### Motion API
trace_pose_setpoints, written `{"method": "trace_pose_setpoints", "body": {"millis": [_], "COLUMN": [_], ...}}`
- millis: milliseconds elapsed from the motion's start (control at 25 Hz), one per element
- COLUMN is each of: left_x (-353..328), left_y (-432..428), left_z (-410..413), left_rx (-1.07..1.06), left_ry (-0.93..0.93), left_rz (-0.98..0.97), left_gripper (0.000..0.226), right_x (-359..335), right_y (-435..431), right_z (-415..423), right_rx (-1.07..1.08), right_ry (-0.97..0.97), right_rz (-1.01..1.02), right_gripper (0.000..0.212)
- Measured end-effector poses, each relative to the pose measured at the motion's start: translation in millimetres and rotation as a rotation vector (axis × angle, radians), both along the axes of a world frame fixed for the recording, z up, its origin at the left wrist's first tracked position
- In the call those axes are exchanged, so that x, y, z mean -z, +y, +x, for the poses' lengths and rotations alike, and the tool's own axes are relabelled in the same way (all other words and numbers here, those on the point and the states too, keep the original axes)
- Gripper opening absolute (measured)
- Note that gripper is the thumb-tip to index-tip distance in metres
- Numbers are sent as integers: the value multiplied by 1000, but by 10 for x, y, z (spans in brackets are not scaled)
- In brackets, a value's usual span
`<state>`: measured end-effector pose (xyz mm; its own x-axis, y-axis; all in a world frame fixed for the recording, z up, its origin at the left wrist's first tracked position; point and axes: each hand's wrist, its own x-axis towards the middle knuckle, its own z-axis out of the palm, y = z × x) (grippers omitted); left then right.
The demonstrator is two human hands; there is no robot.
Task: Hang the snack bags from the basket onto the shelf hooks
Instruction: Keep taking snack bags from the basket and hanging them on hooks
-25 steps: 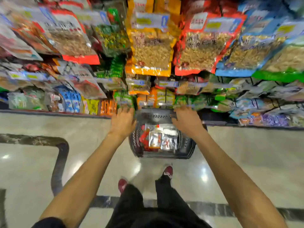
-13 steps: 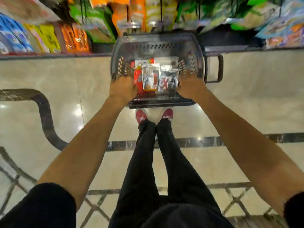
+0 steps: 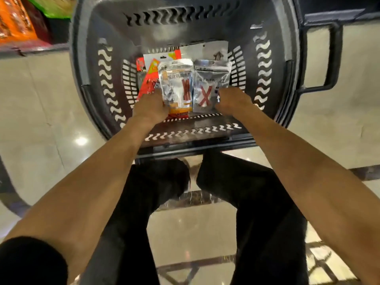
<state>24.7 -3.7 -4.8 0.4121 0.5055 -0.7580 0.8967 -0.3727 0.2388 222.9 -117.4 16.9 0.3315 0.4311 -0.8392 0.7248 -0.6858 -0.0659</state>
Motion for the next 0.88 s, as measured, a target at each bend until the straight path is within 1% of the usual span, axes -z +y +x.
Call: {"method": "trace_pose_setpoints", "body": {"millis": [80, 120, 200, 280, 320, 360, 400, 440, 520, 560, 600, 640, 680, 720, 800, 880], "left_x": [397, 577, 885, 1111, 1217, 1305, 1378, 1413, 1499, 1518, 1523, 1528, 1500, 1454, 1324, 1042], "left_y": [66, 90, 125, 157, 163, 154, 135, 117, 79, 57, 33, 14, -11, -46, -84, -106], "left_z": [56, 87, 134, 192, 231, 265, 291, 328, 361, 361, 366, 381, 388, 405, 457, 456], "left_rx": [-42, -81, -209, -384, -506, -648, -776, -884, -1010, -1021, -1027, -1045, -1078, -1114, -1099, -955], "left_ry": [-33, -50, -55, -18, -33, -67, -108, -142, -185, -202, -214, -214, -223, -232, -256, -275], "left_rz": [-20, -35, -55, -62, -96, -161, -214, -252, -295, -330, -377, -410, -448, -459, -388, -217], "left_gripper": [45, 44, 45, 57, 66, 75, 76, 66, 31, 26, 24, 21, 16, 14, 18, 17], "right_x": [410, 613, 1006, 1327, 1499, 1722, 1940, 1867, 1530, 1450, 1388, 1348, 1344, 1308, 1150, 899], "right_y": [71, 93, 80, -4, -32, -81, -126, -89, 35, 57, 71, 60, 53, 34, 33, -32], "right_z": [51, 84, 180, 268, 308, 354, 406, 399, 326, 319, 308, 316, 308, 274, 212, 173], "right_rx": [82, 166, 311, 487, 566, 600, 646, 677, 767, 797, 801, 798, 804, 811, 879, 930], "right_ry": [-20, -21, 9, 30, 54, 78, 101, 98, 77, 71, 71, 98, 108, 110, 110, 74], "right_rz": [-25, -26, -49, -45, -15, -19, -8, -1, 51, 64, 66, 74, 86, 143, 209, 265], "right_gripper": [57, 58, 64, 87, 94, 91, 84, 82, 83, 73, 58, 50, 47, 47, 46, 37]}}
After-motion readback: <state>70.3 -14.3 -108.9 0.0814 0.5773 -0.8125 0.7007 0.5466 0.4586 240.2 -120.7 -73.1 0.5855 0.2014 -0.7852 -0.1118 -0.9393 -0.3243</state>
